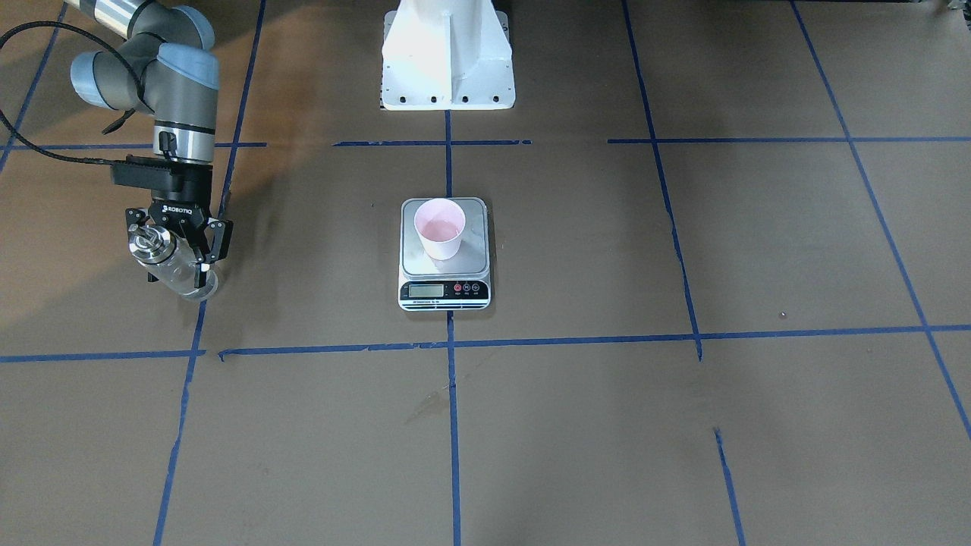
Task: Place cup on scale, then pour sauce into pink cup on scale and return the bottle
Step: 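Lower the bottle onto the table at its original spot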
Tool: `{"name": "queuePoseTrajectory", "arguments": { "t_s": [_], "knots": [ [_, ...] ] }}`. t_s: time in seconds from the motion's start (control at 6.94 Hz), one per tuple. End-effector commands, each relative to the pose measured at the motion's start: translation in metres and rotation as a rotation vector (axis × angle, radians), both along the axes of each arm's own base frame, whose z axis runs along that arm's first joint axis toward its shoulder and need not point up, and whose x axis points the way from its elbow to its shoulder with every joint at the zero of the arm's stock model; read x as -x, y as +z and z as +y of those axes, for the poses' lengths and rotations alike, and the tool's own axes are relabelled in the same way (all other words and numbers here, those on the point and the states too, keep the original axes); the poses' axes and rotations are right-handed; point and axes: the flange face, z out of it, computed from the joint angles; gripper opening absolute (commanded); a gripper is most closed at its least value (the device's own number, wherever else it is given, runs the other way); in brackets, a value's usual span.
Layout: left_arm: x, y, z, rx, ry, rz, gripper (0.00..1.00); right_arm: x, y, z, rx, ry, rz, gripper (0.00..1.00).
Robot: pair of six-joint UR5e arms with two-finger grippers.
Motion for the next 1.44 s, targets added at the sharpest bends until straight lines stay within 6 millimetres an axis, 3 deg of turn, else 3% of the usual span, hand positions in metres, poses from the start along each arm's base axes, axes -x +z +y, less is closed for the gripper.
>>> {"name": "queuePoseTrajectory", "arguments": {
  "t_s": [0.0,0.29,0.43,0.86,1.3],
  "knots": [
    [0.0,0.0,0.0,0.0,0.001,0.0,1.0,0.001,0.001,0.0,0.001,-0.001,0.0,0.61],
    [0.0,0.0,0.0,-0.001,0.001,0.0,1.0,0.001,0.001,0.0,0.002,0.0,-0.002,0.92],
    [0.0,0.0,0.0,-0.001,0.0,0.0,1.0,0.002,-0.001,0.0,0.006,-0.003,-0.012,0.99],
    [0.0,0.001,0.0,0.002,0.0,0.0,1.0,0.005,-0.007,0.004,0.038,-0.048,-0.042,1.0],
    [-0.001,0.0,0.0,-0.001,0.001,0.0,1.0,-0.007,-0.006,0.013,0.079,-0.1,-0.056,1.0]
  ]
}}
